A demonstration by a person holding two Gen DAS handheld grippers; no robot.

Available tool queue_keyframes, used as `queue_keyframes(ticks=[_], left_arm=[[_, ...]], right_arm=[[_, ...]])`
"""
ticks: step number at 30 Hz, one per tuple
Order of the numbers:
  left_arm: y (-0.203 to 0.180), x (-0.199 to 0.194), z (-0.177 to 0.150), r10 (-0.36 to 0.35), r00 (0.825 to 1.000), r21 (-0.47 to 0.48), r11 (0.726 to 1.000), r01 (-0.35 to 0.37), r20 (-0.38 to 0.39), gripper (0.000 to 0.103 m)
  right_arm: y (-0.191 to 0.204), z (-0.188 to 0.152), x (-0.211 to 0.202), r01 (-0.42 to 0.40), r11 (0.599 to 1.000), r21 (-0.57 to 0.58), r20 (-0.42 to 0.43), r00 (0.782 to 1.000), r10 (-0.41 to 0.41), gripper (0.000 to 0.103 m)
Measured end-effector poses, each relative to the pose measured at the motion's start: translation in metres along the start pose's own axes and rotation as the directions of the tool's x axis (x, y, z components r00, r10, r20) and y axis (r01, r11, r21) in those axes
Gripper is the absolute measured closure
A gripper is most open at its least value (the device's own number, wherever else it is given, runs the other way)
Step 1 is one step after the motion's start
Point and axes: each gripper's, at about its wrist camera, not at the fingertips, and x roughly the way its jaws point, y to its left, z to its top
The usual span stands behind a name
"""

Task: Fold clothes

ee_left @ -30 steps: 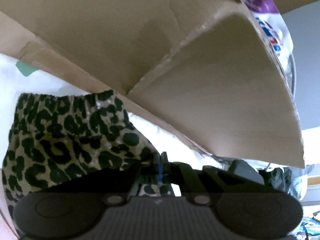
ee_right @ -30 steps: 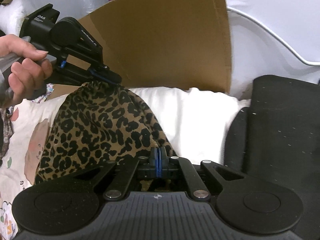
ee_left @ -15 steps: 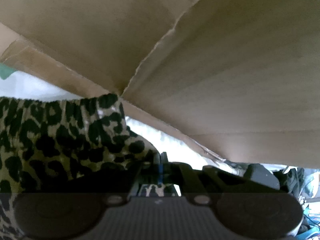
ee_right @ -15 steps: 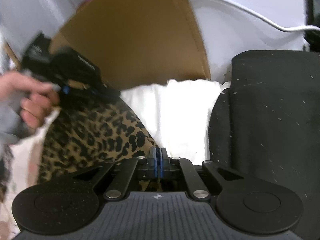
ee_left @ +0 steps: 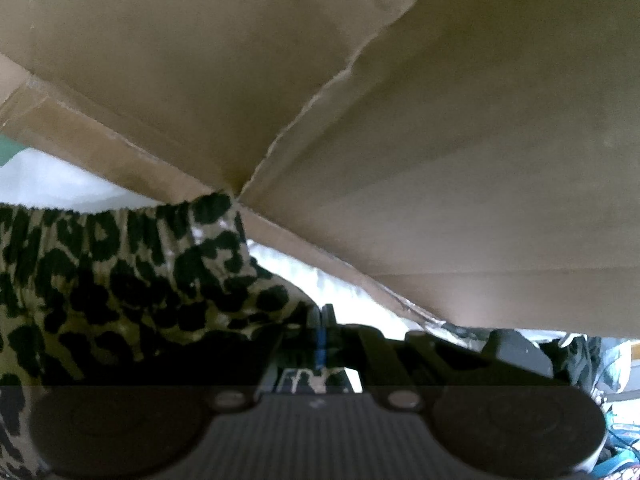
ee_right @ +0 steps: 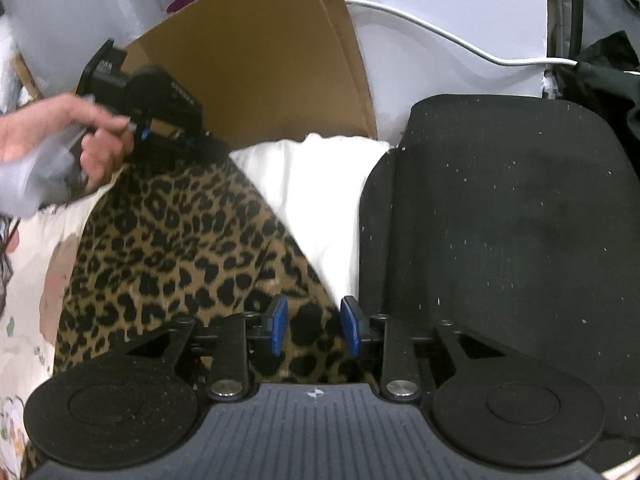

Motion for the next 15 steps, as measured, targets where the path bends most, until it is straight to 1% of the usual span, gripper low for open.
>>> queue_keyframes(ticks=[5, 10, 14, 15], left_arm=[[-0.004, -0.004, -0.006, 0.0, 1.0, 0.011, 1.0, 0.0, -0.005, 0.103], [-0.01, -0.008, -0.015, 0.003, 1.0, 0.022, 1.0, -0.003, -0.006, 0.103], [-0.014, -0.01, -0.02, 0.004, 1.0, 0.029, 1.0, -0.004, -0.008, 0.103], [-0.015, -0.01, -0.021, 0.004, 1.0, 0.031, 1.0, -0.003, -0.008, 0.103]], right_arm=[[0.0, -0.01, -0.009, 0.015, 1.0, -0.012, -0.004, 1.0, -0.015, 0.07], [-0.006, -0.015, -0.011, 0.04, 0.999, 0.007, -0.012, 0.999, -0.04, 0.069], [-0.006, -0.021, -0.012, 0.052, 0.999, -0.002, -0.011, 0.999, -0.052, 0.068], [-0.005, -0.021, -0.013, 0.057, 0.998, -0.008, -0.009, 0.998, -0.057, 0.075]])
